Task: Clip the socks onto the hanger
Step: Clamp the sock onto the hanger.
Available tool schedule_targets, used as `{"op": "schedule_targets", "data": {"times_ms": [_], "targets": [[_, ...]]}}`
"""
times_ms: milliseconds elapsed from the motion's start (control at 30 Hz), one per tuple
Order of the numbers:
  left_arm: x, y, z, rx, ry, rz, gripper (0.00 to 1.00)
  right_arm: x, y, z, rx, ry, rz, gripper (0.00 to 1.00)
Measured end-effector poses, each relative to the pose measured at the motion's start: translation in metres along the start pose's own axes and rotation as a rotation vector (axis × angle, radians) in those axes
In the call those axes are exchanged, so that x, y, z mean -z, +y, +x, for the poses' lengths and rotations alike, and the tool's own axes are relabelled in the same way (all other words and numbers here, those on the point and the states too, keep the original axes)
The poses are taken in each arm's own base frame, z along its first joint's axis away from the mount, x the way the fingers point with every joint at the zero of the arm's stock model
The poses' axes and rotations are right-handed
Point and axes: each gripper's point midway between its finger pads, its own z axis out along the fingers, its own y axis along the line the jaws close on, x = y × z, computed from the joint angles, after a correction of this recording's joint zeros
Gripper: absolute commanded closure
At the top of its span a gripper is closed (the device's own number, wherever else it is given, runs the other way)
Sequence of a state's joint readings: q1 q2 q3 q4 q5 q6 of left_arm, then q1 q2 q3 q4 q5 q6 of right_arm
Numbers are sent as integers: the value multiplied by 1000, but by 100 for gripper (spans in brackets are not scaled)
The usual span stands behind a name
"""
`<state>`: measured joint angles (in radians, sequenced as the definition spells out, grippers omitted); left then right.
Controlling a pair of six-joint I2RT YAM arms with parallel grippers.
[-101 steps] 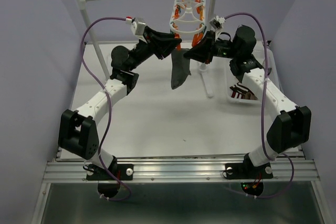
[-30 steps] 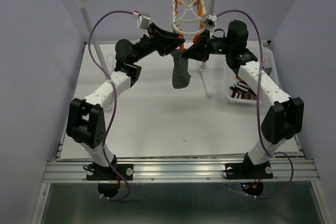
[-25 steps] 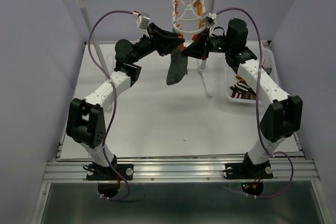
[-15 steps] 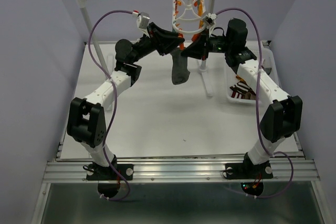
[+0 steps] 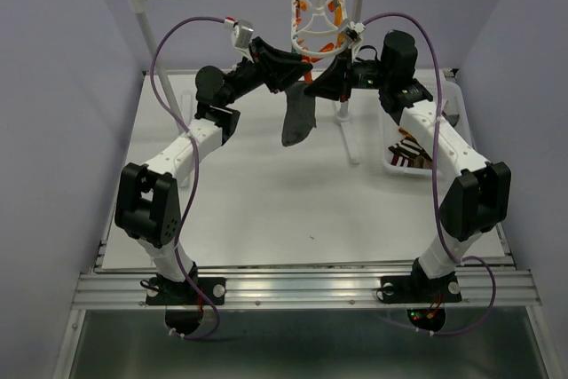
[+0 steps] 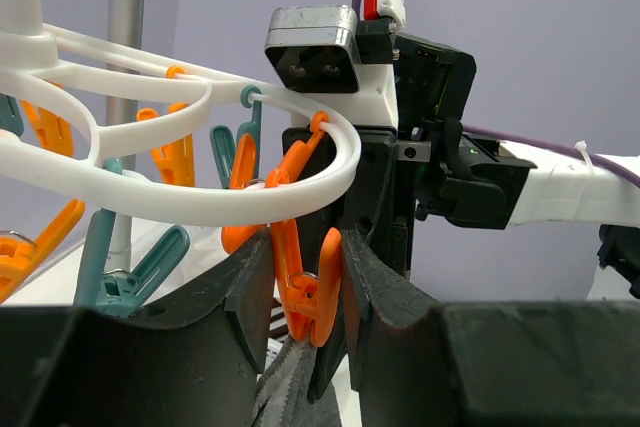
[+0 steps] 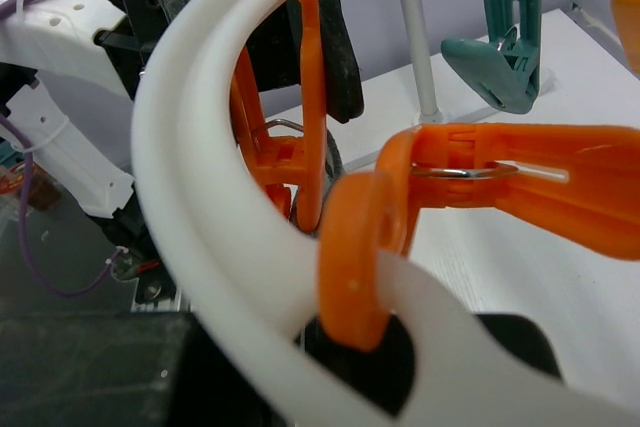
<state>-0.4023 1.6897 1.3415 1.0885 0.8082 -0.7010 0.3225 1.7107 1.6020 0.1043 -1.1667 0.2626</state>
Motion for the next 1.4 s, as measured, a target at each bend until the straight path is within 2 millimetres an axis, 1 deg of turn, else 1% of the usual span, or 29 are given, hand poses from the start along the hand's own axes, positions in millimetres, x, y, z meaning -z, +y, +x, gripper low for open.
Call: {"op": "schedule_targets", "data": {"times_ms": [733, 1033, 1400], "targets": [[0, 3, 3, -25, 8, -1, 100, 0, -3, -5, 22, -11, 25, 99], [1, 5, 5, -50, 17, -4, 100, 3, 0, -10, 36, -18, 53, 99], [1, 6, 9, -57, 33, -1, 100, 6, -1, -10, 52, -26, 97, 99]]}}
